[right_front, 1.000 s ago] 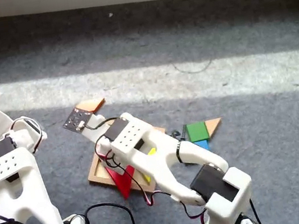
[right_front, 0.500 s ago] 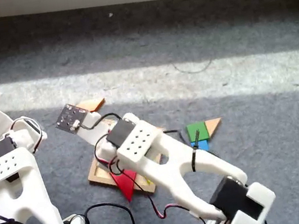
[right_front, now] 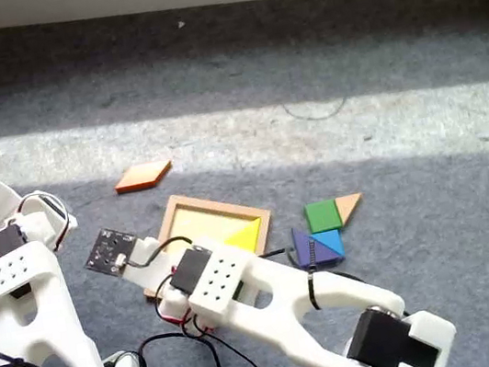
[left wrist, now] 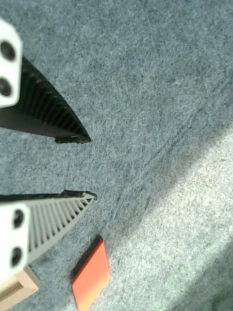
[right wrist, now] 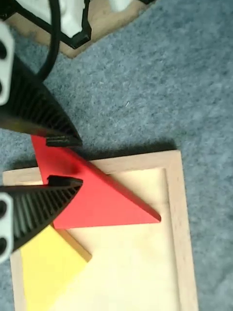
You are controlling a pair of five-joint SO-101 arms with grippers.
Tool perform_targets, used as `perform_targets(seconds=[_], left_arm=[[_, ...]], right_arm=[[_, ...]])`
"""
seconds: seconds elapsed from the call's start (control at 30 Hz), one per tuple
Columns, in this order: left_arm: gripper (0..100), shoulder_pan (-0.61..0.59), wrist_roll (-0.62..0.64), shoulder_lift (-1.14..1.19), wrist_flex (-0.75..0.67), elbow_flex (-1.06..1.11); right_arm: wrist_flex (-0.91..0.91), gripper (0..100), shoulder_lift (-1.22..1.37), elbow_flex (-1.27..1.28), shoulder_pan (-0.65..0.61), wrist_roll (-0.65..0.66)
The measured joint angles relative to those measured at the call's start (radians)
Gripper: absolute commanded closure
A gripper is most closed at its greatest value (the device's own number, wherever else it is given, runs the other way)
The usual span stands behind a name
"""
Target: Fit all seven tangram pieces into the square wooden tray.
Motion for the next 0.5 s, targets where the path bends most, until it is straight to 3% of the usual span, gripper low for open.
perform_targets(seconds=[0.37,0.5], left_arm=[[82,0.000,0.000,0.000,0.000,0.000],[82,0.000,0.000,0.000,0.000,0.000]], right_arm=[[-0.037,89.0,-0.006,0.012,-0.003,0.000],[-0.038,89.0,-0.006,0.035,0.000,0.080]])
